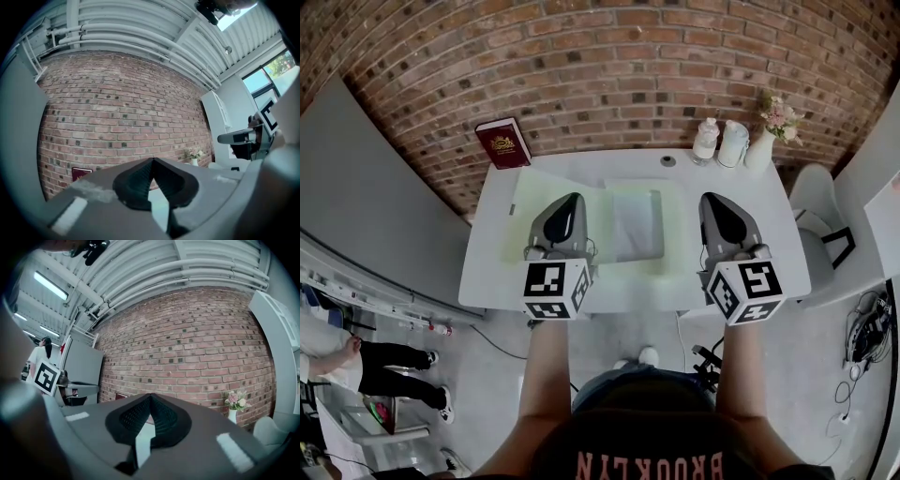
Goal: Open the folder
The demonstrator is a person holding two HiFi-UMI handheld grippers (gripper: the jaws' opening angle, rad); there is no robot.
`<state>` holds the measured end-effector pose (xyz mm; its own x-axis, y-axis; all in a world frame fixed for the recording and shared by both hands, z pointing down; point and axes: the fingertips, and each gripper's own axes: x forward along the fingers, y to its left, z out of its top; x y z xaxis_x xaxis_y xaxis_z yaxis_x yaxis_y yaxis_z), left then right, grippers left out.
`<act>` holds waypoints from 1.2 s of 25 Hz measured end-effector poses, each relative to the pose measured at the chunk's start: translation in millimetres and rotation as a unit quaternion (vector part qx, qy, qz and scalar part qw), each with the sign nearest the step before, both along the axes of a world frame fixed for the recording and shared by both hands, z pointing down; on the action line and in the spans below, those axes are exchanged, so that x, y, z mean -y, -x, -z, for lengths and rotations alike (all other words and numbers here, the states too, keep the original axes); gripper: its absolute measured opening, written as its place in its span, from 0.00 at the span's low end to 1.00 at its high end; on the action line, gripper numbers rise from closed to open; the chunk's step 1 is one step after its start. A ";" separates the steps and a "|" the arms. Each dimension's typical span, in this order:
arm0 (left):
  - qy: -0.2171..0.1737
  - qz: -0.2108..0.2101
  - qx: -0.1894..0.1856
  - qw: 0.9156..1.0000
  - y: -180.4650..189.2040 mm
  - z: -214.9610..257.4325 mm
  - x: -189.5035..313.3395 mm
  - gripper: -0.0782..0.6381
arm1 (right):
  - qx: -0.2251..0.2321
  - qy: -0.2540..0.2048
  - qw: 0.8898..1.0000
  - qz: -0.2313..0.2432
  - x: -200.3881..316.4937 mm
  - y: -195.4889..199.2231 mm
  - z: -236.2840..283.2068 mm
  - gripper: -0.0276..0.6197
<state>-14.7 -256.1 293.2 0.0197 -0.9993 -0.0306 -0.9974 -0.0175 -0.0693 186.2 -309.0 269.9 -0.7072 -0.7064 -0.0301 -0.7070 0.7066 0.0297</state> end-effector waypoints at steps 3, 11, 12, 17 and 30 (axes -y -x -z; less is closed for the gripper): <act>-0.011 -0.001 0.002 1.000 0.8 12.8 2.9 0.10 | 0.005 -0.009 1.000 -0.006 0.7 -4.9 13.0 0.04; -0.036 -0.006 0.021 0.999 -2.1 41.3 5.5 0.10 | 0.007 -0.034 0.999 -0.023 4.0 -17.3 30.9 0.04; -0.039 -0.006 0.022 0.999 -2.0 43.9 5.5 0.10 | 0.008 -0.037 0.999 -0.026 4.3 -19.1 32.7 0.04; -0.049 -0.006 0.020 0.999 -2.4 53.2 4.0 0.10 | 0.014 -0.038 0.999 -0.032 4.2 -25.2 37.2 0.04; -0.057 -0.002 0.022 0.998 -3.2 60.1 -1.2 0.10 | -0.007 -0.061 0.998 -0.032 0.0 -24.7 47.6 0.04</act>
